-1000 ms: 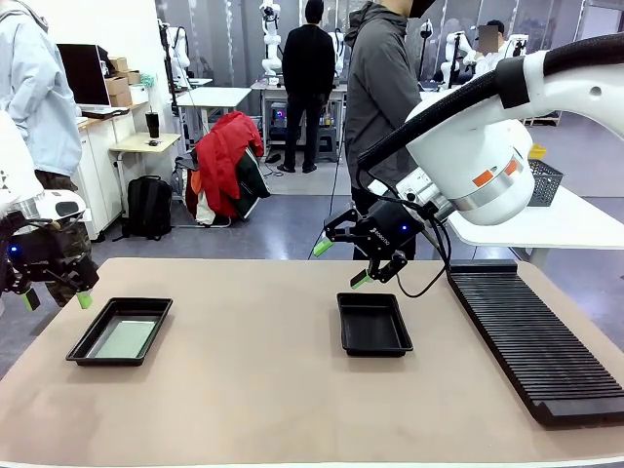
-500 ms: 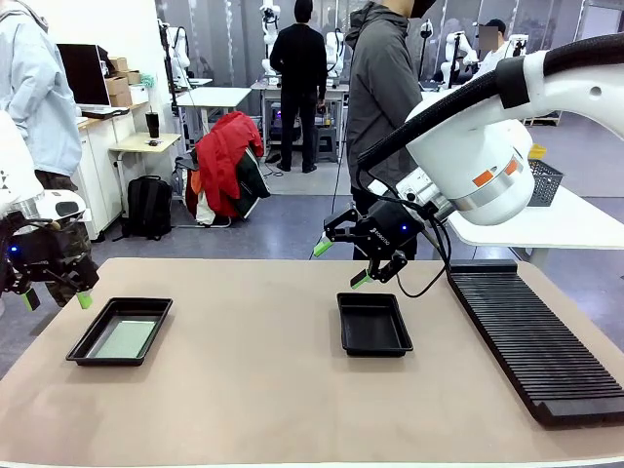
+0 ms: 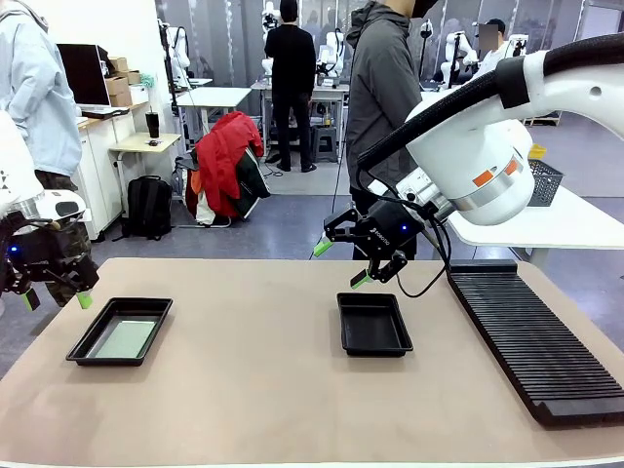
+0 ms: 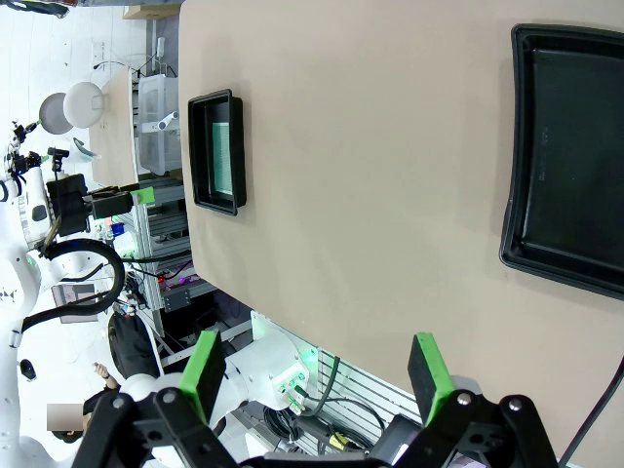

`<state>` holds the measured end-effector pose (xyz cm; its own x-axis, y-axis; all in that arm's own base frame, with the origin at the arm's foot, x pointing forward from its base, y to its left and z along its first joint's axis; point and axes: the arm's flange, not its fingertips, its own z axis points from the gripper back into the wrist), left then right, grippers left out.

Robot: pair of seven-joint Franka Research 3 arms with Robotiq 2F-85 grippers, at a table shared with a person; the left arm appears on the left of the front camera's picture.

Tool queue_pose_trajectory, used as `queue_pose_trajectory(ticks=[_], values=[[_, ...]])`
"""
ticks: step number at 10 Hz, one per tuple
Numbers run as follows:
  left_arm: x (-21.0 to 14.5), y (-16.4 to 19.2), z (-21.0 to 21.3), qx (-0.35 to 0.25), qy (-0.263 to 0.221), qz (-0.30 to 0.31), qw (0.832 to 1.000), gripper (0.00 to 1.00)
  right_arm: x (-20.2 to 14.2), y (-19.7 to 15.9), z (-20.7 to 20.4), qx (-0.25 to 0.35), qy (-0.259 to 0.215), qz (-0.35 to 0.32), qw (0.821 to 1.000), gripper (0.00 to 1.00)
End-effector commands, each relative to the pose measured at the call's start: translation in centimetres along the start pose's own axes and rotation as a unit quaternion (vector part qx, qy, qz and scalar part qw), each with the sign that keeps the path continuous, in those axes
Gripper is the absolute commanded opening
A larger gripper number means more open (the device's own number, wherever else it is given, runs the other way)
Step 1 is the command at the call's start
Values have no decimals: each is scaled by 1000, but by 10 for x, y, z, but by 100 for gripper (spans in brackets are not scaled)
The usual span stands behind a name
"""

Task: Inspect and transfer BCBs to ESD trays.
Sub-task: Pick up the Blank PCB from the PCB Rack and place it in the right ESD tray.

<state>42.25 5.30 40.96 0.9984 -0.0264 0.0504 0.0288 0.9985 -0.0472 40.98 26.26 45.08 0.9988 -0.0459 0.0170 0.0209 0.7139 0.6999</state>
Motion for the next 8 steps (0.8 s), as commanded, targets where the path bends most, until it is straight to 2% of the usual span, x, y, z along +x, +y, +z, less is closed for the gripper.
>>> queue_pose_trajectory(ticks=[1,8], values=[[1,2,-3,-3,-4,0,1000,100,0,0,0,-2,0,1,1000,100],[1,2,-3,-3,-4,0,1000,100,0,0,0,-2,0,1,1000,100]])
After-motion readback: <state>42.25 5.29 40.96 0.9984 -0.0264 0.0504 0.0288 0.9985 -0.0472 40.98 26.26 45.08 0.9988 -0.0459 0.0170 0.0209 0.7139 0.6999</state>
